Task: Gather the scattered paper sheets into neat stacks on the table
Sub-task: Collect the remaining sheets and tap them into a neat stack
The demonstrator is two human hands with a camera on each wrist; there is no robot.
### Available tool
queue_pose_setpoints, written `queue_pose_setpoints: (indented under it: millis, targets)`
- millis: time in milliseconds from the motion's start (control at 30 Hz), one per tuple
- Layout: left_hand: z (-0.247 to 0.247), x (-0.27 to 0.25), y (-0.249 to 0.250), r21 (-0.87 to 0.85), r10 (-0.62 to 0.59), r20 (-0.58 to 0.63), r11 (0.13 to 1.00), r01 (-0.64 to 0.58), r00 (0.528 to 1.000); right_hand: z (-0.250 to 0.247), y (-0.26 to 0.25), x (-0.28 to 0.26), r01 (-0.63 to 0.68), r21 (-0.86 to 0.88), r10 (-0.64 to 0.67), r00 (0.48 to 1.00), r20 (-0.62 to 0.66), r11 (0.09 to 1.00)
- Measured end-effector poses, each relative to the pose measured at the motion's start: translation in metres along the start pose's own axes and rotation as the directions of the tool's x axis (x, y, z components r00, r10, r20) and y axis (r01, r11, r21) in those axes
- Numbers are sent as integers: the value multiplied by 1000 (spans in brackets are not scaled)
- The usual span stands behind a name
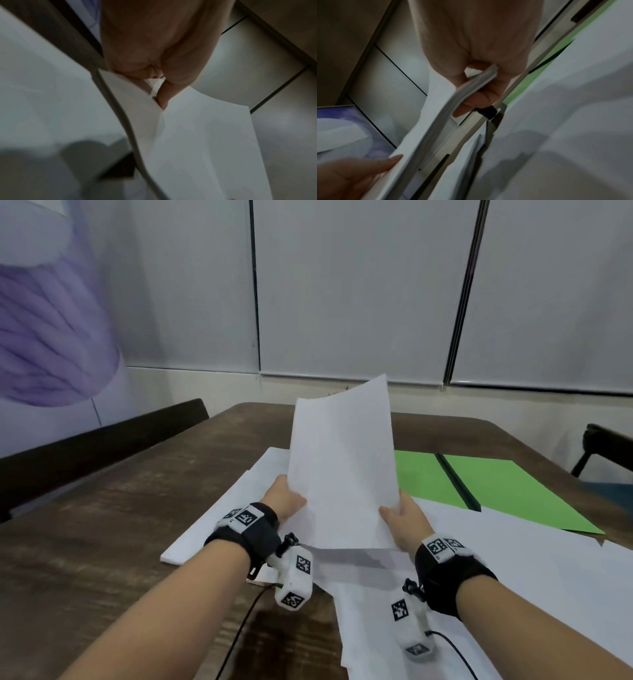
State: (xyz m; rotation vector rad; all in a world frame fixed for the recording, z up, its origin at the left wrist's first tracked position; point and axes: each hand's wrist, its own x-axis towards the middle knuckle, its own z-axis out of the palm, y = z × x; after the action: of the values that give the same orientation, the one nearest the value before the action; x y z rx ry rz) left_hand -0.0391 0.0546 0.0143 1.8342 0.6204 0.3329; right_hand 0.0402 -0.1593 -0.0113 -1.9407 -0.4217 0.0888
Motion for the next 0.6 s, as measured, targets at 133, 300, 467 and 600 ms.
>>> queue_pose_setpoints:
  millis: [133,300,467,600]
  targets:
    - [-70,21,-15,13,-42,-62,999,43,997,58,-30,19,-5,62,0,997,71,998]
    - [-148,50,-32,92,-57,-220,993,79,974,142,-66,54,-41,153,12,983,184,987]
    - [-206,99,-65,27,-104,-393,992,124,914,240,-71,123,-124,190,73,964,255,974]
    - [-238,142,-94,-121,-185,-512,982,143,839,297,-96,148,-119,108,80,948,308,987]
